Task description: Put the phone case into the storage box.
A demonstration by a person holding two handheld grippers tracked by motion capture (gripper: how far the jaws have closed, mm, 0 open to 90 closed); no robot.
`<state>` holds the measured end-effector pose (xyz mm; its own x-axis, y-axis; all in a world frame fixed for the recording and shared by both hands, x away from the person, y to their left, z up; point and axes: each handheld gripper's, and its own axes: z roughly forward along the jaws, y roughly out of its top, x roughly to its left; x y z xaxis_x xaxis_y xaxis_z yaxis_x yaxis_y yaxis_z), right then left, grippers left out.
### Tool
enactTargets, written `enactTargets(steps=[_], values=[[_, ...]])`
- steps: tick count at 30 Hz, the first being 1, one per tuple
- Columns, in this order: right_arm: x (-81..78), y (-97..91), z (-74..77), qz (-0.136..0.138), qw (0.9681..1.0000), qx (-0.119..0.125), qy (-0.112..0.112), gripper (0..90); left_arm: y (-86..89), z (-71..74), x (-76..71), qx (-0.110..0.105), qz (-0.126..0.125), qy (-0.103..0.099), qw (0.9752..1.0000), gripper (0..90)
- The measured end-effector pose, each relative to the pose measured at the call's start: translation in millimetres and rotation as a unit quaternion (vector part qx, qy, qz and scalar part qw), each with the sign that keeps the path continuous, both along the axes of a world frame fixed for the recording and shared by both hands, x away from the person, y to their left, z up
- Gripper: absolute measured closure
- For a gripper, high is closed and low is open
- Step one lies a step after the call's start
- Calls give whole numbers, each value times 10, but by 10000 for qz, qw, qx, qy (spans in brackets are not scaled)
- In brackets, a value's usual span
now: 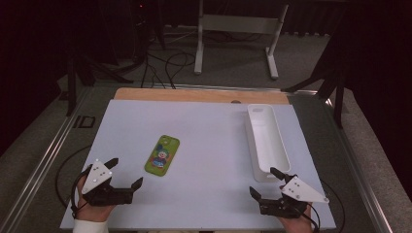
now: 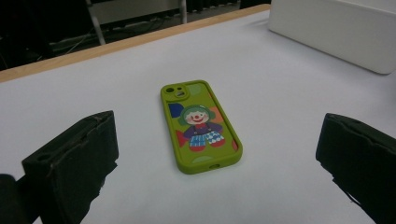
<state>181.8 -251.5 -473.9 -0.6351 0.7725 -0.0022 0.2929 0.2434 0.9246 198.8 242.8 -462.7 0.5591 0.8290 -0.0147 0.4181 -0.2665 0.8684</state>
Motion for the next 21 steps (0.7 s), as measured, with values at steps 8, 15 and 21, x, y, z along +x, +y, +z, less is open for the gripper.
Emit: enactTargets(steps=[8,15,21], values=[[-3,-5,-37,-65,9999,111,37,87,-50,42,90,-88,83,35,9999,0],[-5,15,-52,-50,9999,98,51,87,-169,31,201,96,-3,132,9999,0],[-9,10,-38,-69,9999,92,28,87,-313,11,318,298,-98,248,9992,0]])
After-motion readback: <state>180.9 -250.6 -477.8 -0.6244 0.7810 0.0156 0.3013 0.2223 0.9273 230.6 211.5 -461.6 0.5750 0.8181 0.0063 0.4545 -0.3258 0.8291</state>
